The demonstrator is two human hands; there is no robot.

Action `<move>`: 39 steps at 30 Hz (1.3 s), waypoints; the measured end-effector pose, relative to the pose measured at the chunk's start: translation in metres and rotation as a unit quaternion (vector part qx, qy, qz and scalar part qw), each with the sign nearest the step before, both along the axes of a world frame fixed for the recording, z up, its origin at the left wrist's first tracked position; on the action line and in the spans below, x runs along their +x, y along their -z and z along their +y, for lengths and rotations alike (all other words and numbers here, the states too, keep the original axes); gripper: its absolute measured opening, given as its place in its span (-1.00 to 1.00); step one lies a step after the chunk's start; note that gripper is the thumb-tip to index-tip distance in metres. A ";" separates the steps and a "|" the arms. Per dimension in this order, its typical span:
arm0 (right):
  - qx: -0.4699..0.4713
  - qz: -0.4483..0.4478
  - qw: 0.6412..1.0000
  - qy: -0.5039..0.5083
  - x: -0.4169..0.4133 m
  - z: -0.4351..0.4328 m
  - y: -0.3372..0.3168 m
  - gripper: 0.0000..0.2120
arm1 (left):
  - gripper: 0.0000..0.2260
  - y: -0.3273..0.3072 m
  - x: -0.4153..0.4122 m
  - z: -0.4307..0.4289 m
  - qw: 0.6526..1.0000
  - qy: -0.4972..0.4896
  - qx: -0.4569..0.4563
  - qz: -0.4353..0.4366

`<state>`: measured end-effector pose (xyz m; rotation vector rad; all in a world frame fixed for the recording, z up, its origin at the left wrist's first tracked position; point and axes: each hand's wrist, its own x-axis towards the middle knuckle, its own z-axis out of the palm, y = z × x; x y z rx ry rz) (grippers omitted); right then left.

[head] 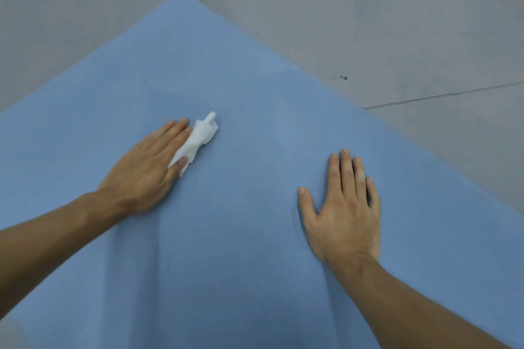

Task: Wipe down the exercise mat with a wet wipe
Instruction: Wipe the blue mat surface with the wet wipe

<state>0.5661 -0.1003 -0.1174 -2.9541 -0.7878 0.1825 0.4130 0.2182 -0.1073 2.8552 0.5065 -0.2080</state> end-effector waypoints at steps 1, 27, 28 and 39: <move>0.000 0.000 1.000 0.000 0.000 0.000 0.000 -0.20 | -0.33 0.001 -0.006 0.011 1.000 -0.028 -0.001 0.004; 0.001 -0.005 1.000 0.002 0.000 0.001 0.000 -0.20 | -0.46 0.003 0.009 -0.081 0.990 0.137 -0.011 -0.016; 0.000 -0.005 1.000 0.002 0.000 0.001 0.000 -0.20 | -0.45 0.002 0.005 -0.071 0.993 0.116 -0.007 -0.010; -0.001 0.000 1.000 -0.001 -0.001 0.001 0.001 -0.20 | -0.40 -0.005 -0.070 0.025 0.994 -0.112 -0.003 0.017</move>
